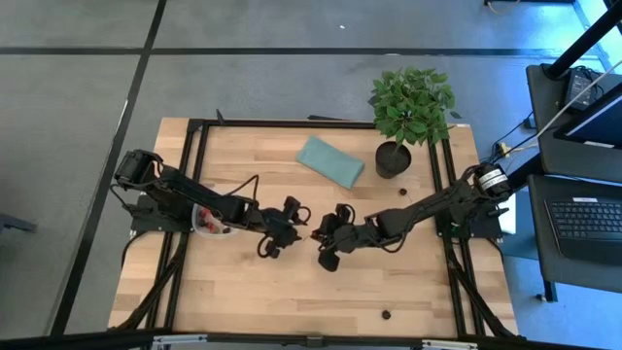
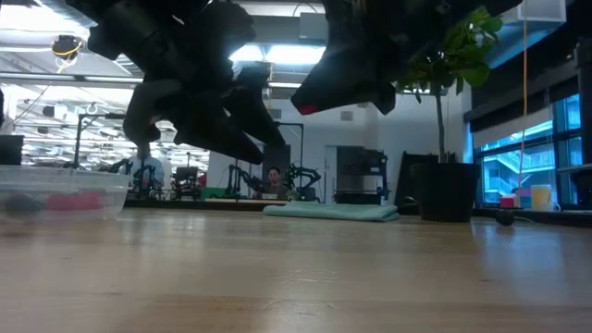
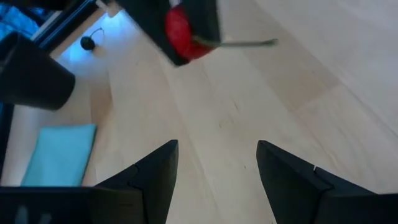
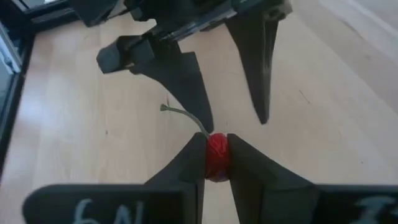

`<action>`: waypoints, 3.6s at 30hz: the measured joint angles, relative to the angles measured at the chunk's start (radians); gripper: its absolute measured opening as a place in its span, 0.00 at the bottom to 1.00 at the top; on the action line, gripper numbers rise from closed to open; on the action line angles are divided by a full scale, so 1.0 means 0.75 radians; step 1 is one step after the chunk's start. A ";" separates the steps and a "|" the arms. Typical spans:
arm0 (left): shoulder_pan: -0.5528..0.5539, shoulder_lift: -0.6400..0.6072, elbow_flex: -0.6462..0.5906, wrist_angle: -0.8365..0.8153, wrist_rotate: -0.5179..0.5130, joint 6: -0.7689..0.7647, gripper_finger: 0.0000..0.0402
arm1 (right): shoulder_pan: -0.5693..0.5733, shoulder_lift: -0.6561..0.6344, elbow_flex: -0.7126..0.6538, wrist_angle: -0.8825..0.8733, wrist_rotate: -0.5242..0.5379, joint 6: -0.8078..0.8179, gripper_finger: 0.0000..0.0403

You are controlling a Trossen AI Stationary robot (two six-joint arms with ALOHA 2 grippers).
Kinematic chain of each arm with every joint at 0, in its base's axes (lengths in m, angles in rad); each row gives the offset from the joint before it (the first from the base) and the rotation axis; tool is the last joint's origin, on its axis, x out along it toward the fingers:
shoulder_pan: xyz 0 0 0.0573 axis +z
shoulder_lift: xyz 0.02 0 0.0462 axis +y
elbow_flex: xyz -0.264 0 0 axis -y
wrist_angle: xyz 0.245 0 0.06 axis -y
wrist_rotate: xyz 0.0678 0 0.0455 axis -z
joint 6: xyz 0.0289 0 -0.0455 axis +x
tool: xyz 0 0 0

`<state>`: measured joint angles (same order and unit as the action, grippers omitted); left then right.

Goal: Pick and placing Produce into tupperware
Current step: Put the red cherry into the transparent bin

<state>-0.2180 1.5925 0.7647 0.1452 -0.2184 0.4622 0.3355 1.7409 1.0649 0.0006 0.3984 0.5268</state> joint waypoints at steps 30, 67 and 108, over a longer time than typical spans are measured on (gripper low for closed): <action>-0.009 -0.658 0.001 0.210 -0.188 0.689 0.52 | -0.203 -0.404 0.000 0.408 -0.179 -0.322 0.14; 0.119 -0.506 0.001 0.478 -0.029 0.794 0.52 | -0.291 -0.306 -0.001 0.603 -0.341 -0.220 0.14; 0.086 -0.486 0.001 0.497 -0.040 0.819 0.20 | -0.291 -0.299 -0.001 0.561 -0.358 -0.254 0.14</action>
<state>-0.1535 1.2282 0.7650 0.5178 -0.2487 1.0763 0.1169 1.5169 1.0641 0.4213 0.1302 0.3367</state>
